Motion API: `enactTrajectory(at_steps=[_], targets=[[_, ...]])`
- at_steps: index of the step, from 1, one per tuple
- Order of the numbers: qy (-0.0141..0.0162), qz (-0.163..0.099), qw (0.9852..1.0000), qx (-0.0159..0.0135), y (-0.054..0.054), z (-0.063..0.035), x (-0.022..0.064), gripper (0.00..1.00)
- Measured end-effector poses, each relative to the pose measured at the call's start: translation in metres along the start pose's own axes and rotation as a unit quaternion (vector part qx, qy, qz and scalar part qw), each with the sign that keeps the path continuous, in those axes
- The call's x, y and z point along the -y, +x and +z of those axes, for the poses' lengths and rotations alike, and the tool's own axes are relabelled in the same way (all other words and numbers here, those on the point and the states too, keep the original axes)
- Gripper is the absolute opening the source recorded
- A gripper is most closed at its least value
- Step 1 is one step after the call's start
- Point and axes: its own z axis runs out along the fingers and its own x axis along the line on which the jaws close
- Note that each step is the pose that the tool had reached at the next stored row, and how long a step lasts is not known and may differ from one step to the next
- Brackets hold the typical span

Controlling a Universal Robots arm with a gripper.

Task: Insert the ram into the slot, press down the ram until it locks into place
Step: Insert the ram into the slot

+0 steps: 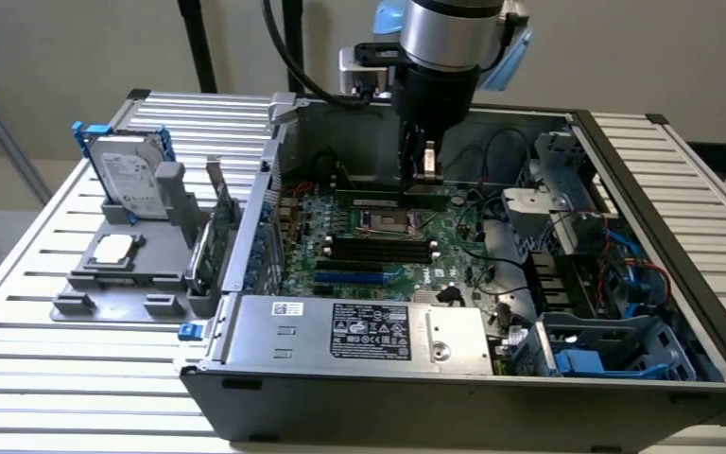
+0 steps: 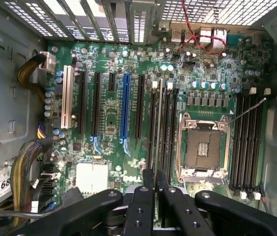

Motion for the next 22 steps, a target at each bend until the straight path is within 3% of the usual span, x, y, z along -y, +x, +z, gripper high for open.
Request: enactTrajectory(at_steps=[22], targets=[[0.0,0.0,1.0,-0.0001,-0.01,0.0401,0.0021,0.13]])
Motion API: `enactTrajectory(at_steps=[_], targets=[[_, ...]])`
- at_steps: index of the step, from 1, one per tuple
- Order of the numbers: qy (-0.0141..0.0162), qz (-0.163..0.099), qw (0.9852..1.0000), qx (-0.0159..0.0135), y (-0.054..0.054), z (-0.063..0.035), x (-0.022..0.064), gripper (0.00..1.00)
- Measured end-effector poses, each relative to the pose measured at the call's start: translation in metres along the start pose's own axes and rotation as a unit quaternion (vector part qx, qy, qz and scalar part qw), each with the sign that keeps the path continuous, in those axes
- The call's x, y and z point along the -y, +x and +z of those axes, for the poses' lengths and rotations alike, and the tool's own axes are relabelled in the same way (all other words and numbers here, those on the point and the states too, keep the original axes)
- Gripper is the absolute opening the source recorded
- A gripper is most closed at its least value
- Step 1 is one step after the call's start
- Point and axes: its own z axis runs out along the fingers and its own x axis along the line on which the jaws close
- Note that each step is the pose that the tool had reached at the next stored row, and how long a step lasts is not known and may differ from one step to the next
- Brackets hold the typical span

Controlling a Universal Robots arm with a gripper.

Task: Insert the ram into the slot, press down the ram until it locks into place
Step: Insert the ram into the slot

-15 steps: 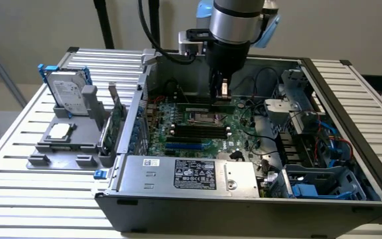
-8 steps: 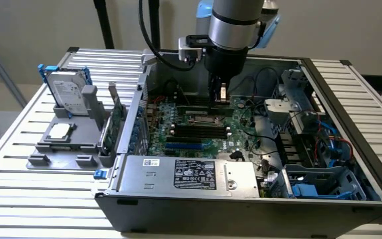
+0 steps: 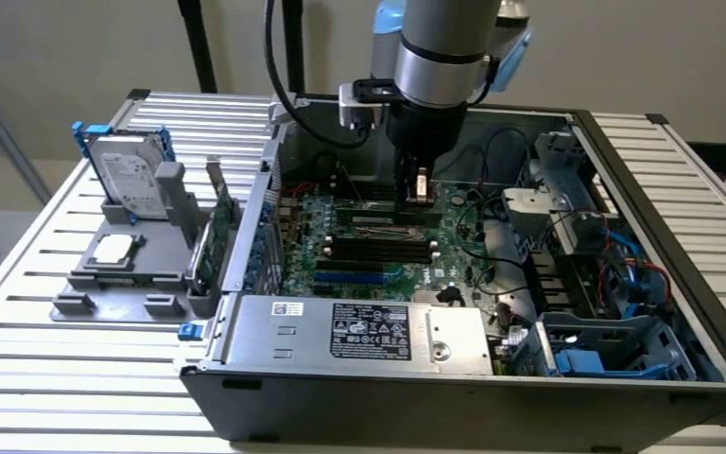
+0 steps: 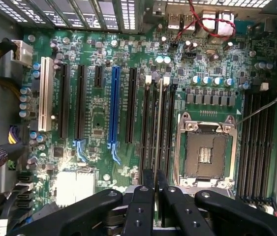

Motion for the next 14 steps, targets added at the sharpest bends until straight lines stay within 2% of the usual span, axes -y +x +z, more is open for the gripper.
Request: enactTrajectory(at_steps=[10,14], targets=[[-0.0002,0.0,1.0,-0.0004,0.0,0.018,0.0007,0.13],[-0.0041,-0.001,1.0,-0.0008,0.0,0.0224,0.0008,0.13]])
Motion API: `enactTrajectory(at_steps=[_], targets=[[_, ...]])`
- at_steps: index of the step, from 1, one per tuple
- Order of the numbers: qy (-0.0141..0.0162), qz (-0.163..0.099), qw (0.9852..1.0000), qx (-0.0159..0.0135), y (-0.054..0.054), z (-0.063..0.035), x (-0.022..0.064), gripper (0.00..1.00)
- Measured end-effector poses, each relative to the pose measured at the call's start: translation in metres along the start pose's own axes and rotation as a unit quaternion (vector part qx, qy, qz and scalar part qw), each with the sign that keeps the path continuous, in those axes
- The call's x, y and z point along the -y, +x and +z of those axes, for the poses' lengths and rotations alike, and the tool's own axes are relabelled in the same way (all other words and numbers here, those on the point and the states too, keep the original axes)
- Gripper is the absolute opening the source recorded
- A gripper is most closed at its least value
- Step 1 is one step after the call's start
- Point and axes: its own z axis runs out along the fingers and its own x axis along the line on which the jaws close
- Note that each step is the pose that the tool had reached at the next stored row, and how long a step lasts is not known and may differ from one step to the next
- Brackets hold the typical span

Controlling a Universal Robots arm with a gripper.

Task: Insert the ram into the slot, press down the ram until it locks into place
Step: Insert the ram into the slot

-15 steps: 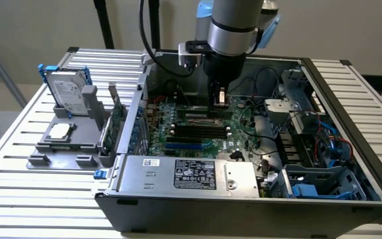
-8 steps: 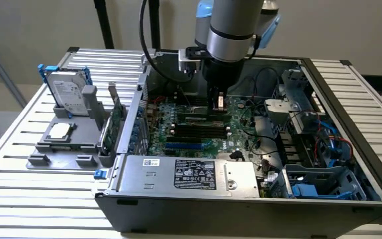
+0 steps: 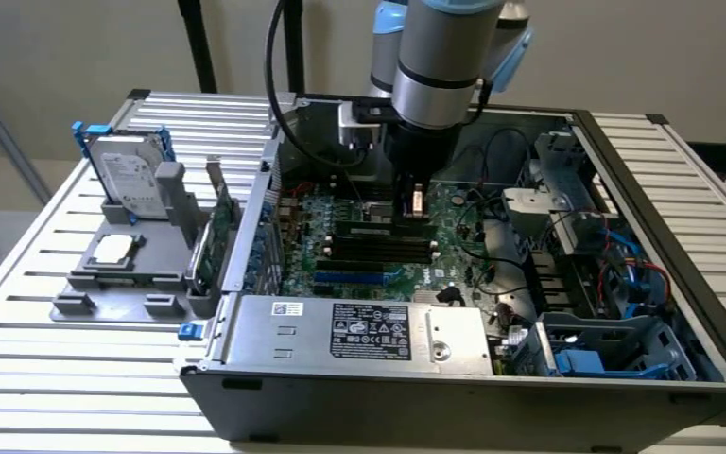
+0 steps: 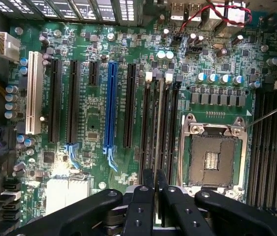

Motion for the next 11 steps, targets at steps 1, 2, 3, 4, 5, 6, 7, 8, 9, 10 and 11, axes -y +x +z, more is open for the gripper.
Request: enactTrajectory(at_steps=[1,2,3,4,5,6,7,8,9,10,11], targets=[[-0.0013,0.0,1.0,-0.0004,0.0001,0.0008,0.0,0.13],[-0.0024,0.0,1.0,-0.0011,0.0002,0.0015,0.0,0.13],[-0.0029,-0.001,1.0,-0.0022,0.0002,0.0021,0.0001,0.13],[-0.0031,-0.001,1.0,-0.0032,0.0002,0.0027,0.0001,0.13],[-0.0032,-0.002,1.0,-0.0041,0.0002,0.0032,0.0002,0.13],[-0.0032,-0.002,1.0,-0.0049,0.0003,0.0038,0.0003,0.13],[-0.0033,-0.002,1.0,-0.0056,0.0003,0.0044,0.0003,0.13],[-0.0033,-0.003,1.0,-0.006,0.0003,0.0049,0.0003,0.13],[-0.0033,-0.003,1.0,-0.0062,0.0005,0.0052,0.0003,0.13],[-0.0033,-0.003,1.0,-0.0062,0.0007,0.0056,0.0002,0.13],[-0.0033,-0.003,1.0,-0.0062,0.001,0.0061,0.0002,0.13]])
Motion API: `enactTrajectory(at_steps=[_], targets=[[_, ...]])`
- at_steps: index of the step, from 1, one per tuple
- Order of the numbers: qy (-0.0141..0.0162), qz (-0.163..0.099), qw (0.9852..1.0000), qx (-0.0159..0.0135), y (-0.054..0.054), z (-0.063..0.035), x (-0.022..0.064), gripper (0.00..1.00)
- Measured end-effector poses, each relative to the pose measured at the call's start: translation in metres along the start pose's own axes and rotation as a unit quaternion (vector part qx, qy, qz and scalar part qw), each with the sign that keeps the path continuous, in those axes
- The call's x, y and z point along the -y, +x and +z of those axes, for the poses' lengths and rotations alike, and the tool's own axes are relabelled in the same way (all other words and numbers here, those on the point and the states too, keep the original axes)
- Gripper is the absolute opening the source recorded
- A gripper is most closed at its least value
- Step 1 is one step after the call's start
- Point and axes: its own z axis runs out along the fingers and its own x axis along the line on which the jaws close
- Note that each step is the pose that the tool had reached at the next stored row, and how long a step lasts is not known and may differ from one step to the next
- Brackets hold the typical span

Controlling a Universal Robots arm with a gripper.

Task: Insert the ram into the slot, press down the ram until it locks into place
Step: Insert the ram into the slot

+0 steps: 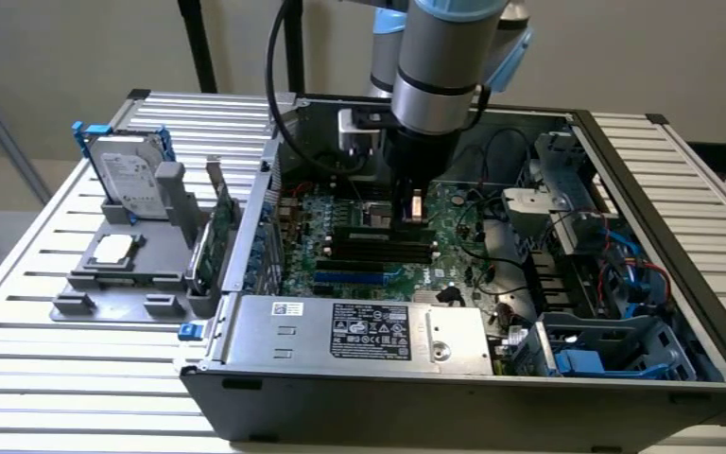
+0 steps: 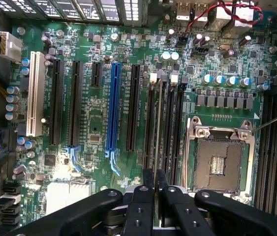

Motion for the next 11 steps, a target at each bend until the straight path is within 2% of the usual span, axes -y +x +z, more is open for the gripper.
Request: enactTrajectory(at_steps=[11], targets=[[0.0,0.0,1.0,-0.0001,0.002,0.0108,0.0005,0.13]])
